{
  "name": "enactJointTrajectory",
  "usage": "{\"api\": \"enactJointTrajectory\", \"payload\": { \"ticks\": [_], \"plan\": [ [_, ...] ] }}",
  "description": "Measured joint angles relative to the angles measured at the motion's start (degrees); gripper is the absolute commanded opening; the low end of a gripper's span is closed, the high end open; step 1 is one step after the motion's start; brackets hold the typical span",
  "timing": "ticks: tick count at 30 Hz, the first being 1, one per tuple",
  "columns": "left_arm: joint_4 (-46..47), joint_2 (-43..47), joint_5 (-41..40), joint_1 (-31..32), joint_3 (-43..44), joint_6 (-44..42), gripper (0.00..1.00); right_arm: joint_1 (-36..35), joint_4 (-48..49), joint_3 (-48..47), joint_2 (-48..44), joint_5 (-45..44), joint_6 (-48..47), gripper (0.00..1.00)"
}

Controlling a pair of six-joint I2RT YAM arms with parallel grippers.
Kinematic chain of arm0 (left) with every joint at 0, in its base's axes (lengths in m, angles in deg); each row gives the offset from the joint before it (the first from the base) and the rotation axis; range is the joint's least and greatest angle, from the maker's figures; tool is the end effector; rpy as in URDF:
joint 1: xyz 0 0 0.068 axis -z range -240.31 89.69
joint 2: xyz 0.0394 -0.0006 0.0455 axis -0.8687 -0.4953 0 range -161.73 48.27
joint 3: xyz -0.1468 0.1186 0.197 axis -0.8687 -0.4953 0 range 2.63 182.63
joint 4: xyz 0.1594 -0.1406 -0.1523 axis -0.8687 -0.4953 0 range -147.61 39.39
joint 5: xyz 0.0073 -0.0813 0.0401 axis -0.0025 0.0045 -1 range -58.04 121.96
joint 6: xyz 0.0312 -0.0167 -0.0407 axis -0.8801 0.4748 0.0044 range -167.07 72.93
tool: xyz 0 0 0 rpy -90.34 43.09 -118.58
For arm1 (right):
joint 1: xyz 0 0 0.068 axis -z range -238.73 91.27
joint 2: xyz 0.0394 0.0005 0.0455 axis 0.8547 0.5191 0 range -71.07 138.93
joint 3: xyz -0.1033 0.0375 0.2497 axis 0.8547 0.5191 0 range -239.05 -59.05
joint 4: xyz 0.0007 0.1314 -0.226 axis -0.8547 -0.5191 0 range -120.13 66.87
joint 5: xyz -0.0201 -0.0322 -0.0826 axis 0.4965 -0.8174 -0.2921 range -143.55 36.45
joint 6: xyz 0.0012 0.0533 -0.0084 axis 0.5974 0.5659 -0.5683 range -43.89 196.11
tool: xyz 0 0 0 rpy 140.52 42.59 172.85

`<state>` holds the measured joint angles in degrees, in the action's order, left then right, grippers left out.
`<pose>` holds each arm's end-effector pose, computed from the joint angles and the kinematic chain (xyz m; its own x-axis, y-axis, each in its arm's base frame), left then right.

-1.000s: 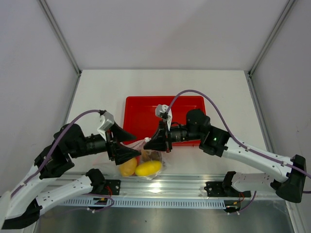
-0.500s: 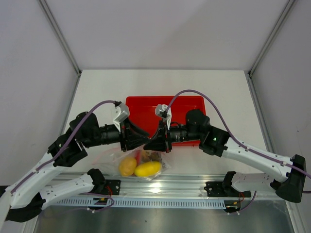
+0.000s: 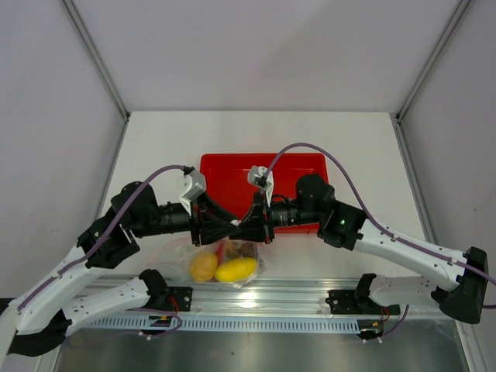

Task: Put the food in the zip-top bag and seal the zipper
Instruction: Zip the zipper food storage bag at the center of the board.

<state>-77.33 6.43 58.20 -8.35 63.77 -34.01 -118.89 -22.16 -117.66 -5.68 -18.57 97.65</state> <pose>0.0738 -0.1198 0.4134 -0.2982 0.0523 -0.9531 0.9333 0.2251 -0.2797 0.1131 0.2384 0.3737 -0.4118 -0.1135 -0.9042 -0.9067 -0.0487 0.4190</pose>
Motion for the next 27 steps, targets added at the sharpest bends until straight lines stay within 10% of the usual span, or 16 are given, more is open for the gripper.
{"api": "enactJointTrajectory", "payload": {
  "ticks": [7, 14, 27],
  "plan": [
    [-0.39, 0.02, 0.09, 0.0, -0.48, 0.26, 0.4, 0.39, 0.0, 0.0, 0.0, -0.02, 0.87, 0.0],
    [-0.85, 0.35, -1.14, -0.02, -0.72, 0.39, 0.01, 0.35, -0.09, 0.0, -0.13, 0.44, 1.18, 0.0],
    [-0.79, 0.35, -2.75, -0.02, -0.81, 1.01, 0.01, 0.28, 4.98, 4.09, -2.58, -5.29, 7.41, 0.0]
  ]
}}
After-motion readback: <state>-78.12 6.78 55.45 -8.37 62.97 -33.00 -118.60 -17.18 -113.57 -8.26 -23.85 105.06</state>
